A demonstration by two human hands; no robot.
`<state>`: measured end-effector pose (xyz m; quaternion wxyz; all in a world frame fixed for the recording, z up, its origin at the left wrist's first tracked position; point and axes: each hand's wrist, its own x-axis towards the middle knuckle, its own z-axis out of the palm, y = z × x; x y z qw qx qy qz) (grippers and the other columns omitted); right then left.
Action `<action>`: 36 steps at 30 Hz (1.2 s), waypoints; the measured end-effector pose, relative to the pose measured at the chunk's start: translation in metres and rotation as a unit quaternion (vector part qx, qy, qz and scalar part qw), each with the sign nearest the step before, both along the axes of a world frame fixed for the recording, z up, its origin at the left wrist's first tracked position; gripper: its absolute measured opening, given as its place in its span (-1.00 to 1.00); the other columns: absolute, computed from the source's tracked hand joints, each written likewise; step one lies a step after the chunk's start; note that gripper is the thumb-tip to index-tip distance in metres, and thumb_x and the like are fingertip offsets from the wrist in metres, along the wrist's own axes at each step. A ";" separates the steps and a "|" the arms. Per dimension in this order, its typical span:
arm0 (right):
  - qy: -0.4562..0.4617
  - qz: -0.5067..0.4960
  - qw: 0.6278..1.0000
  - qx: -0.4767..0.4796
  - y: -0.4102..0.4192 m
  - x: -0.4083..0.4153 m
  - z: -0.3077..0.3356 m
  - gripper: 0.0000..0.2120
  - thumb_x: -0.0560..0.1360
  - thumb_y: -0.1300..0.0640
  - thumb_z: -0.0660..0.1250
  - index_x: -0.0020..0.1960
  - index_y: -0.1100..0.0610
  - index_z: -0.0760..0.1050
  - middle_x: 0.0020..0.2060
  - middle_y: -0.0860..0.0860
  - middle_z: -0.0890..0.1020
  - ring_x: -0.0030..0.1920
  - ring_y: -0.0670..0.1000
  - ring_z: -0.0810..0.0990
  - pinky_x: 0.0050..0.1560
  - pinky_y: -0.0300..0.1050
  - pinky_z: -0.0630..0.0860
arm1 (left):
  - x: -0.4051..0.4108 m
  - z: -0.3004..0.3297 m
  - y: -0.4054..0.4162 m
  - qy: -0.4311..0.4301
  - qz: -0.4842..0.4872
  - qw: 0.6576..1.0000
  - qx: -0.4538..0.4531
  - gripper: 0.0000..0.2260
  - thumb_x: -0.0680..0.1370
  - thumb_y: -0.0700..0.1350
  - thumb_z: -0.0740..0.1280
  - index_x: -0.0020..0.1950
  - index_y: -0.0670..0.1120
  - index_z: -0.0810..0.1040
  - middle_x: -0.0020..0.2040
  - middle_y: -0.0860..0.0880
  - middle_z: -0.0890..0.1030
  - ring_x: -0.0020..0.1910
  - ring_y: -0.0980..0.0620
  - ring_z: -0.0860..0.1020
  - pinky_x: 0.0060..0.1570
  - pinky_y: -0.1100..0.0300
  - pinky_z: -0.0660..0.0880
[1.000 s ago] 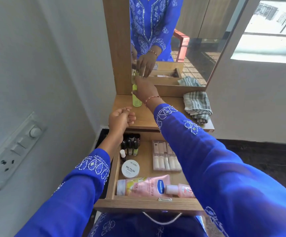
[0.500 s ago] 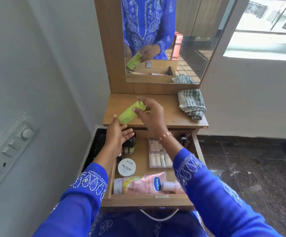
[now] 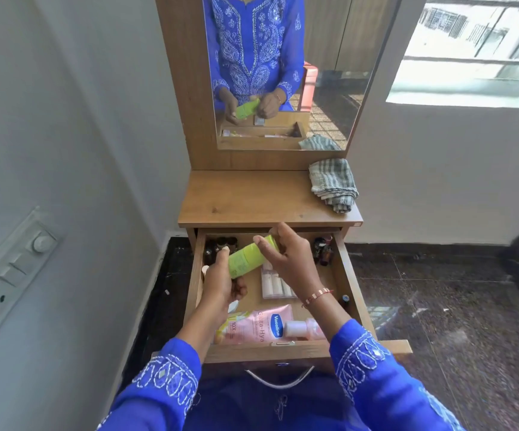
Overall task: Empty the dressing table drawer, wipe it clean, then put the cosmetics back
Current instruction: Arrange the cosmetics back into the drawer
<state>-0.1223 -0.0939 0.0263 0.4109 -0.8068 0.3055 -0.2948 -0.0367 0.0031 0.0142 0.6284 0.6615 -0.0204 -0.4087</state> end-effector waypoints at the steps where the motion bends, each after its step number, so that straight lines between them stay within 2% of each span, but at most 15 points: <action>1: 0.008 -0.001 1.000 0.002 0.001 -0.003 -0.002 -0.66 0.44 -0.05 0.36 -0.18 0.23 0.41 -0.39 0.07 0.49 -0.41 -0.03 0.40 -0.41 -0.04 0.41 | -0.003 -0.005 0.001 -0.004 0.001 1.000 0.006 -0.60 0.60 0.12 0.05 -0.18 -0.16 0.44 -0.49 -0.07 0.38 -0.67 0.11 0.35 -0.58 0.32 0.28; 4: 0.023 -0.004 1.000 0.015 0.007 -0.010 -0.008 -0.61 0.43 -0.08 0.36 -0.20 0.26 0.38 -0.38 0.14 0.51 -0.40 0.02 0.41 -0.40 0.04 0.46 | -0.011 -0.016 0.003 -0.007 0.017 1.000 0.009 -0.59 0.60 0.12 0.05 -0.20 -0.17 0.44 -0.51 -0.06 0.39 -0.68 0.12 0.36 -0.55 0.30 0.32; 8: 0.025 -0.026 0.999 0.022 0.011 -0.016 -0.009 -0.65 0.43 -0.06 0.37 -0.26 0.17 0.33 -0.44 -0.02 0.43 -0.42 -0.05 0.36 -0.41 -0.08 0.35 | -0.015 -0.026 0.004 -0.044 0.019 0.999 0.015 -0.58 0.59 0.14 0.06 -0.17 -0.18 0.44 -0.51 -0.07 0.42 -0.66 0.10 0.39 -0.48 0.24 0.35; 11: 0.023 -0.032 0.997 0.062 0.014 -0.017 -0.008 -0.69 0.43 -0.06 0.38 -0.29 0.07 0.31 -0.44 -0.07 0.42 -0.42 -0.08 0.37 -0.42 -0.14 0.35 | -0.018 -0.030 0.006 -0.069 0.018 0.997 0.012 -0.56 0.59 0.15 0.05 -0.13 -0.20 0.45 -0.49 -0.09 0.43 -0.63 0.07 0.41 -0.49 0.24 0.35; 15: -0.005 -0.041 0.986 0.160 0.016 -0.024 -0.007 -0.71 0.46 0.03 0.37 -0.20 0.22 0.37 -0.40 0.03 0.45 -0.48 -0.09 0.35 -0.57 -0.36 0.29 | -0.026 -0.030 0.009 -0.115 0.026 0.993 0.019 -0.56 0.59 0.14 0.07 -0.12 -0.22 0.45 -0.46 -0.12 0.46 -0.57 0.01 0.44 -0.55 0.28 0.36; 17: -0.005 -0.031 0.985 0.172 0.016 -0.030 -0.006 -0.71 0.47 0.03 0.36 -0.17 0.25 0.39 -0.36 0.09 0.48 -0.48 -0.08 0.38 -0.58 -0.36 0.30 | -0.029 -0.029 0.010 -0.137 0.024 0.990 0.008 -0.55 0.59 0.15 0.08 -0.17 -0.21 0.47 -0.48 -0.13 0.48 -0.60 0.04 0.45 -0.57 0.29 0.38; 19: -0.005 -0.025 0.984 0.177 0.013 -0.036 -0.004 -0.73 0.46 0.02 0.36 -0.17 0.21 0.40 -0.38 0.07 0.50 -0.53 -0.12 0.40 -0.60 -0.33 0.32 | -0.032 -0.027 0.009 -0.152 0.006 0.988 -0.013 -0.53 0.59 0.15 0.08 -0.23 -0.21 0.49 -0.53 -0.11 0.50 -0.63 0.06 0.47 -0.59 0.30 0.40; 21: -0.014 -0.043 0.984 0.175 0.006 -0.043 -0.001 -0.75 0.46 0.02 0.37 -0.18 0.19 0.41 -0.43 0.02 0.49 -0.60 -0.18 0.38 -0.63 -0.33 0.31 | -0.034 -0.027 0.008 -0.143 -0.030 0.989 -0.030 -0.50 0.59 0.15 0.04 -0.17 -0.23 0.52 -0.54 -0.06 0.54 -0.61 0.07 0.51 -0.57 0.30 0.44; 23: -0.019 -0.095 0.984 0.149 -0.004 -0.053 0.002 -0.75 0.46 0.01 0.37 -0.15 0.20 0.44 -0.42 0.02 0.48 -0.60 -0.19 0.39 -0.61 -0.35 0.30 | -0.034 -0.030 0.006 -0.116 -0.064 0.991 -0.027 -0.53 0.60 0.14 0.03 -0.10 -0.19 0.54 -0.48 -0.06 0.58 -0.54 0.07 0.55 -0.52 0.29 0.48; 24: -0.007 -0.129 0.984 0.120 -0.010 -0.059 0.003 -0.73 0.46 0.00 0.37 -0.13 0.21 0.46 -0.39 0.03 0.49 -0.54 -0.19 0.43 -0.55 -0.36 0.31 | -0.033 -0.032 0.006 -0.109 -0.078 0.991 -0.016 -0.56 0.60 0.13 0.05 -0.08 -0.17 0.55 -0.42 -0.07 0.60 -0.49 0.05 0.56 -0.48 0.27 0.49; 27: 0.063 -0.194 0.978 0.032 -0.024 -0.079 0.000 -0.67 0.44 -0.06 0.38 -0.09 0.22 0.48 -0.30 0.06 0.54 -0.30 0.01 0.48 -0.36 -0.21 0.30 | -0.030 -0.038 0.006 -0.114 -0.100 0.988 0.009 -0.69 0.60 0.06 0.13 -0.09 -0.11 0.56 -0.30 -0.09 0.59 -0.38 0.03 0.55 -0.36 0.24 0.49; 32: 0.214 -0.186 0.955 -0.086 -0.023 -0.102 -0.014 -0.56 0.40 -0.13 0.39 0.06 0.20 0.45 -0.14 0.16 0.63 -0.13 0.19 0.58 -0.20 -0.04 0.45 | -0.031 -0.039 0.008 -0.123 -0.122 0.985 0.007 -0.78 0.61 -0.08 0.15 -0.09 -0.09 0.56 -0.27 -0.07 0.58 -0.34 0.06 0.54 -0.36 0.32 0.49; 36: 0.261 -0.161 0.939 -0.154 -0.013 -0.102 -0.027 -0.59 0.42 -0.12 0.37 0.10 0.14 0.45 -0.10 0.12 0.61 -0.02 0.15 0.54 -0.16 -0.05 0.43 | -0.030 -0.039 0.009 -0.114 -0.120 0.986 0.007 -0.78 0.61 -0.11 0.15 -0.05 -0.13 0.57 -0.27 -0.06 0.58 -0.33 0.07 0.54 -0.37 0.34 0.48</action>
